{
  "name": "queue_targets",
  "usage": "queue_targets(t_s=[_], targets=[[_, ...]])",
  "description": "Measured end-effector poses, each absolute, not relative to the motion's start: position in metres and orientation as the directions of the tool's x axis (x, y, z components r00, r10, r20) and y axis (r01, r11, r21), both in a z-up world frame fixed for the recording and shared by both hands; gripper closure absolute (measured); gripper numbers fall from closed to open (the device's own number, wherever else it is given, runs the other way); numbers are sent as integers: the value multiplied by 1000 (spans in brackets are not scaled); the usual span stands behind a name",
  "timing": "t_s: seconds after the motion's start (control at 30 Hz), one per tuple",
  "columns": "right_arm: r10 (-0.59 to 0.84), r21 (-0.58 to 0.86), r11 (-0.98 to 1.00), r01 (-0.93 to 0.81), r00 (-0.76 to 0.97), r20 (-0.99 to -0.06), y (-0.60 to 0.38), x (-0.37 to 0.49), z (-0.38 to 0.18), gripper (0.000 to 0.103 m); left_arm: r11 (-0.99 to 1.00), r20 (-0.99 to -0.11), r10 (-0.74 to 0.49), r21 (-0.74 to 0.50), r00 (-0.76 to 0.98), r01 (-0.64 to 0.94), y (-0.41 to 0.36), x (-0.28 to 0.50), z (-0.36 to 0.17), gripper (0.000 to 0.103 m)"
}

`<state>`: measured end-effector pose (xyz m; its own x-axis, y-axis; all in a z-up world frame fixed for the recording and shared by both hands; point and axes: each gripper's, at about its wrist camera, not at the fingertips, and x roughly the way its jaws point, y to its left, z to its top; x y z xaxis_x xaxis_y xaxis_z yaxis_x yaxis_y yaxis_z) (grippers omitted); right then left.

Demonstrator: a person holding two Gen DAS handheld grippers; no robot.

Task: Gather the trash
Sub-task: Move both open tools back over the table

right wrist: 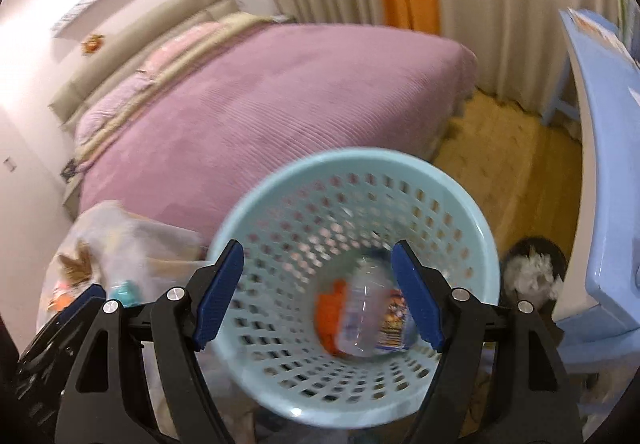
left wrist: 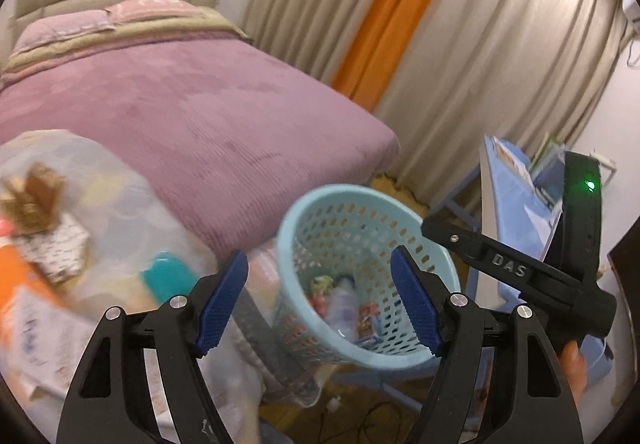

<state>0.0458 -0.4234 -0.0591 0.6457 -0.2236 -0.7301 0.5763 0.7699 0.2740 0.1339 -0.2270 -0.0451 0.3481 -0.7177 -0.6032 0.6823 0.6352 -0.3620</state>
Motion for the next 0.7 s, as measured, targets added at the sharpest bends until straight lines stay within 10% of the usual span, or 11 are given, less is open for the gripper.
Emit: queue_targets(t_s=[0.7], targets=[[163, 172, 983, -65, 737, -655, -224, 104, -41, 25, 943, -614, -330, -251, 717, 220, 33, 156, -15, 27]])
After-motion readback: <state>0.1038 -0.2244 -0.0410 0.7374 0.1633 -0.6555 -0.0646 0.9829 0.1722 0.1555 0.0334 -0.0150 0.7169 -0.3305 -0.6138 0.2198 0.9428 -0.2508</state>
